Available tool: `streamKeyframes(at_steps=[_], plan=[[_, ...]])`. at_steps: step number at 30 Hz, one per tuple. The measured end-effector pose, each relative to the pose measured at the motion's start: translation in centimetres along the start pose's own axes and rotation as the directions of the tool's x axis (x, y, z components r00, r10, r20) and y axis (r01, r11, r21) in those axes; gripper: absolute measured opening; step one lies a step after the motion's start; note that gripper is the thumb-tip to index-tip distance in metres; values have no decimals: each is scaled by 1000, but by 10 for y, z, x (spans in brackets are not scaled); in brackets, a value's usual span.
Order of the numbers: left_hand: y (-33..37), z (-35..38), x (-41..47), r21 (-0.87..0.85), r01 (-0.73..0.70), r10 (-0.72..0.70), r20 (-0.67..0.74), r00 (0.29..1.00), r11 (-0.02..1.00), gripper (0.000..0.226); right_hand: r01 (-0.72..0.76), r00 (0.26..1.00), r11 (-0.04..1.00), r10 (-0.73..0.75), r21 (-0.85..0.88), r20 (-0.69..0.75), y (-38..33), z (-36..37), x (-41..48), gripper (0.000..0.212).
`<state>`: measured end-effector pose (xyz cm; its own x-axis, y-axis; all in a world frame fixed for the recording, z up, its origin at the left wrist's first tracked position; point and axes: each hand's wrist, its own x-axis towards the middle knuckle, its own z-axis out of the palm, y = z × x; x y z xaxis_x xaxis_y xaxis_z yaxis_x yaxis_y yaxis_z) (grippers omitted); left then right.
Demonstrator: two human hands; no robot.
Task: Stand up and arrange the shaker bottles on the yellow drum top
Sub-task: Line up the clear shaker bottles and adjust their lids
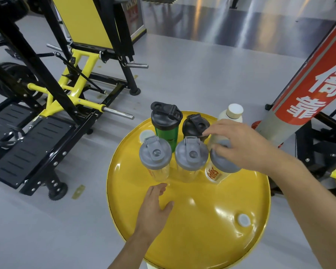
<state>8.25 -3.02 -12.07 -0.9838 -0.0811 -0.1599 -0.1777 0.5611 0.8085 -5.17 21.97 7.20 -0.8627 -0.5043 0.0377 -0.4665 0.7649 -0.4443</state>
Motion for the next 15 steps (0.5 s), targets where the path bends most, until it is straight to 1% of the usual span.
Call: streamKeyframes(at_steps=[3, 7, 10, 11, 13, 15], plan=[[2, 4, 3, 26, -25, 24, 22, 999, 999, 51, -49, 999, 999, 49, 4, -9, 8, -6, -13, 36], [5, 10, 3, 45, -54, 51, 63, 997, 998, 51, -174, 985, 984, 175, -49, 16, 15, -10, -27, 39], [6, 14, 2, 56, -66, 62, 74, 995, 996, 52, -232, 967, 964, 243, -127, 78, 20, -6, -30, 54], [6, 15, 2, 57, -66, 62, 74, 995, 996, 52, -244, 963, 958, 258, -152, 83, 23, -4, -30, 55], [5, 16, 1, 56, -65, 61, 74, 995, 996, 52, -279, 953, 942, 295, -185, 65, 25, -1, -31, 56], [4, 16, -1, 56, -65, 61, 75, 995, 996, 53, -317, 943, 926, 330, -208, 35, 24, 3, -31, 63]])
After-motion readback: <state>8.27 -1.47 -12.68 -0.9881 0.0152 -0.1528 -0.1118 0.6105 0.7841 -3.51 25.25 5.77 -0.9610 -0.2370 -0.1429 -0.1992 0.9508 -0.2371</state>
